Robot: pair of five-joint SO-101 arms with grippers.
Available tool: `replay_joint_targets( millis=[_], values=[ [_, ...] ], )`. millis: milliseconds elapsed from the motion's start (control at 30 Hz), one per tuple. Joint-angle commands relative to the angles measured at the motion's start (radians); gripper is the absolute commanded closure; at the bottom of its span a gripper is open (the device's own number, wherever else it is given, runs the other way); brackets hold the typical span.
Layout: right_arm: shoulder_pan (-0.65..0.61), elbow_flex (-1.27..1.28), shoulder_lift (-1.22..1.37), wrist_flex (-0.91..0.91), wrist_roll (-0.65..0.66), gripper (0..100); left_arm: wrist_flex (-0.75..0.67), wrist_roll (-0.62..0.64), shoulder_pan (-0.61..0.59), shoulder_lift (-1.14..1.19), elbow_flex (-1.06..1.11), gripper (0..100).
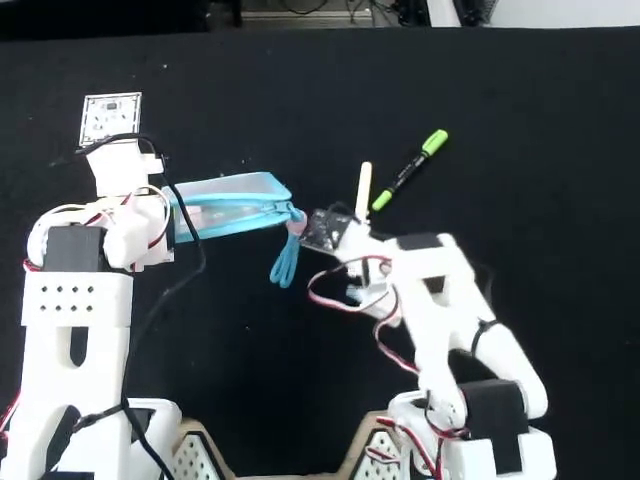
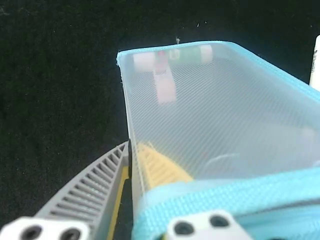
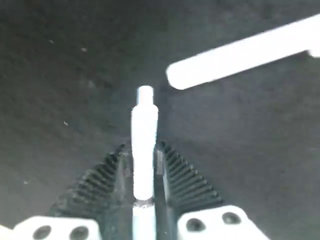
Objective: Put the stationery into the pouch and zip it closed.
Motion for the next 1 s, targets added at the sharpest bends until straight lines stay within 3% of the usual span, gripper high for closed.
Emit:
replay_joint_targets(
  millis=[0,100,400,500,967],
  values=[
    [0.120,-0.124,-0.001,0.048,0.048,98.8,-0.003,0.008,-0.004,0.014,0.044,97],
    [0.169,-0.160,0.004,0.074,0.000,98.7,-0.003,0.008,-0.004,0.014,0.044,97],
    [0.181,-0.180,-0.002,0.083,-0.433,98.7,-0.003,0.008,-0.004,0.014,0.044,97],
    [0.181,-0.252,-0.004,0.144,-0.511,98.7,-0.003,0.008,-0.004,0.014,0.044,97],
    [0.157,-0.676,-0.160,0.543,-0.549,98.7,-0.003,0.006,-0.004,0.014,0.044,97]
  ],
)
